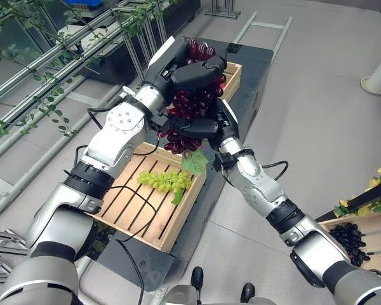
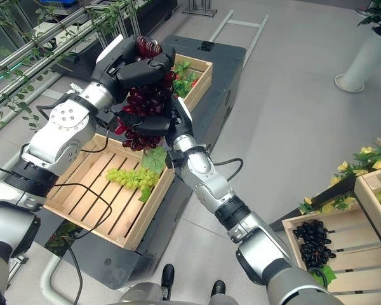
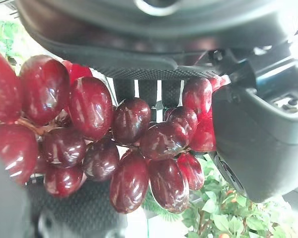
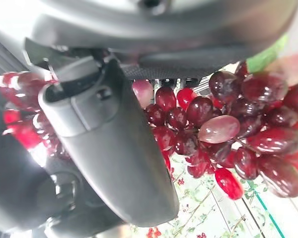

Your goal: Pick up the fruits from the basket on one side to the basket on the other side

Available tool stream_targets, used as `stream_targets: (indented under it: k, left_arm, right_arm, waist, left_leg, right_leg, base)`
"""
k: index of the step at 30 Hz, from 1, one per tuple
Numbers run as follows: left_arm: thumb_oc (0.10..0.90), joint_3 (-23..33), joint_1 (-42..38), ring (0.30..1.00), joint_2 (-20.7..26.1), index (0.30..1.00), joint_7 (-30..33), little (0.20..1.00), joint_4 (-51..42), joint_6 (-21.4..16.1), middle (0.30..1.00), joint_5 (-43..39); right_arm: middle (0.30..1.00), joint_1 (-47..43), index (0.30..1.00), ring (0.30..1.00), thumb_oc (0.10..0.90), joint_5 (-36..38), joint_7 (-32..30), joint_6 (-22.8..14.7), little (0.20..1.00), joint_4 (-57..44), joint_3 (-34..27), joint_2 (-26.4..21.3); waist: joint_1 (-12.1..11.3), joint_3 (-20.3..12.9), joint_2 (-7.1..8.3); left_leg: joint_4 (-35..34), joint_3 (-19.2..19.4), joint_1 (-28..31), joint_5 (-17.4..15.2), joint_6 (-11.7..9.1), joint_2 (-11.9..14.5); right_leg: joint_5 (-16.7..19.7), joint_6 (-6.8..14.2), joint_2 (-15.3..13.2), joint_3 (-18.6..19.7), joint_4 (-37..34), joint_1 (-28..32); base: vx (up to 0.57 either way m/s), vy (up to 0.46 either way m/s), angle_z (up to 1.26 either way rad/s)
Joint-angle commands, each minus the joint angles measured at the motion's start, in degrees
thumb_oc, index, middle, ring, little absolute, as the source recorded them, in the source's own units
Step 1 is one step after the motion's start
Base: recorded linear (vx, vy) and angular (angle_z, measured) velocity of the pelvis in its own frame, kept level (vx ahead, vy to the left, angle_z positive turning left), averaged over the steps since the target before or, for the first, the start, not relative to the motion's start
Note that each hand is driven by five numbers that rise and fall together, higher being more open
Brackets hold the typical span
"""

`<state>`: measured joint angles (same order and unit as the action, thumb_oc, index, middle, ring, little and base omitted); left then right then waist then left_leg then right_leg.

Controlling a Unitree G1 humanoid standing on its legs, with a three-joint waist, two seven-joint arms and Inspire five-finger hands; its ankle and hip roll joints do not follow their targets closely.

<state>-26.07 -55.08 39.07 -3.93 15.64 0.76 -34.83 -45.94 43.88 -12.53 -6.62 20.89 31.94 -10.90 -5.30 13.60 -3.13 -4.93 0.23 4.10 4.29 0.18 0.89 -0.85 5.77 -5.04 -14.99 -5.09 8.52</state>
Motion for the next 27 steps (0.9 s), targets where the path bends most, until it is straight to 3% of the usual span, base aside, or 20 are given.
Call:
stream_targets:
  k: [1,5,6,7,13,22,23,27]
  left_arm:
    - [0.4,-2.61,-11.05,0.3,-3.8,0.3,-0.24,0.3,2.0,-4.62,0.3,-7.09]
    - [0.4,-2.03,-10.37,0.3,-4.93,0.3,-0.71,0.3,-0.23,-4.47,0.3,-8.67]
    - [0.4,-1.98,-10.28,0.3,-5.3,0.3,-0.67,0.3,-0.41,-4.7,0.3,-8.31]
    - [0.4,-1.91,-10.19,0.3,-5.33,0.3,-0.64,0.3,-0.85,-4.71,0.3,-8.08]
    - [0.4,-1.71,-10.0,0.3,-5.28,0.3,0.0,0.3,-1.32,-4.74,0.3,-6.5]
    - [0.4,-0.49,-8.98,0.3,-3.42,0.3,-0.38,0.3,-0.52,-3.25,0.3,-5.93]
    - [0.8,-0.33,-8.74,0.9,-3.35,0.9,-0.28,0.9,-0.39,-2.72,0.9,-5.27]
    - [0.8,0.03,-7.83,0.9,-2.21,0.9,-0.28,0.9,0.56,-1.17,0.9,-3.13]
  right_arm:
    - [0.9,-6.24,0.9,0.9,0.8,3.36,1.51,-6.12,0.9,3.17,0.47,6.67]
    - [0.9,-6.47,0.9,0.9,0.8,4.49,1.8,-7.96,0.9,4.38,0.31,7.54]
    - [0.778,-6.8,0.778,0.778,0.718,4.84,1.65,-9.29,0.778,4.62,0.37,7.88]
    - [0.3,-7.02,0.3,0.3,0.4,5.32,1.83,-10.35,0.3,4.78,0.18,8.02]
    - [0.3,-6.64,0.3,0.3,0.4,5.38,0.54,-15.97,0.3,2.89,-1.44,8.18]
    - [0.3,-4.79,0.3,0.3,0.4,4.03,-4.43,-20.96,0.3,0.06,-3.89,6.51]
    - [0.3,-4.52,0.3,0.3,0.4,3.82,-4.84,-21.2,0.3,-0.23,-4.07,6.37]
    - [0.3,-3.44,0.3,0.3,0.4,3.38,-5.67,-21.58,0.3,-2.07,-5.15,5.06]
  waist:
    - [-1.39,-14.53,0.69]
    - [-1.54,-14.32,0.55]
    - [-1.57,-14.28,0.51]
    - [-1.62,-14.26,0.45]
    - [-1.81,-14.43,0.42]
    - [-1.34,-14.57,0.2]
    - [-1.26,-14.5,0.16]
    - [-0.83,-14.49,0.1]
  left_leg:
    - [-0.07,-2.07,0.26,-3.4,-0.92,-1.88]
    - [-0.07,-2.35,0.24,-3.43,-0.98,-1.93]
    - [-0.07,-2.36,0.25,-3.42,-0.96,-1.94]
    - [-0.07,-2.45,0.28,-3.41,-0.97,-1.96]
    - [-0.07,-2.7,0.38,-3.58,-0.72,-2.13]
    - [-0.07,-2.18,0.35,-3.78,-0.59,-2.1]
    - [-0.07,-2.12,0.41,-3.8,-0.59,-2.1]
    - [-0.07,-1.6,0.49,-3.88,-0.62,-1.99]
  right_leg:
    - [1.48,-2.74,-1.07,-1.32,0.09,-0.34]
    - [1.49,-2.82,-1.13,-1.51,0.09,-0.33]
    - [1.52,-2.83,-1.16,-1.55,0.09,-0.33]
    - [1.52,-2.82,-1.17,-1.56,0.09,-0.28]
    - [1.47,-2.57,-1.36,-1.75,0.09,-0.09]
    - [1.54,-2.27,-1.43,-1.3,0.09,-0.48]
    - [1.58,-2.27,-1.41,-1.22,0.09,-0.49]
    - [1.6,-2.09,-1.35,-0.89,0.09,-0.63]
  base:
    - [0.0,0.0,0.0]
    - [0.0,0.0,0.0]
    - [0.0,0.0,0.0]
    - [0.0,0.0,0.0]
    - [0.0,0.0,0.0]
    - [0.0,0.0,0.0]
    - [0.0,0.0,0.0]
    - [0.0,0.0,0.0]
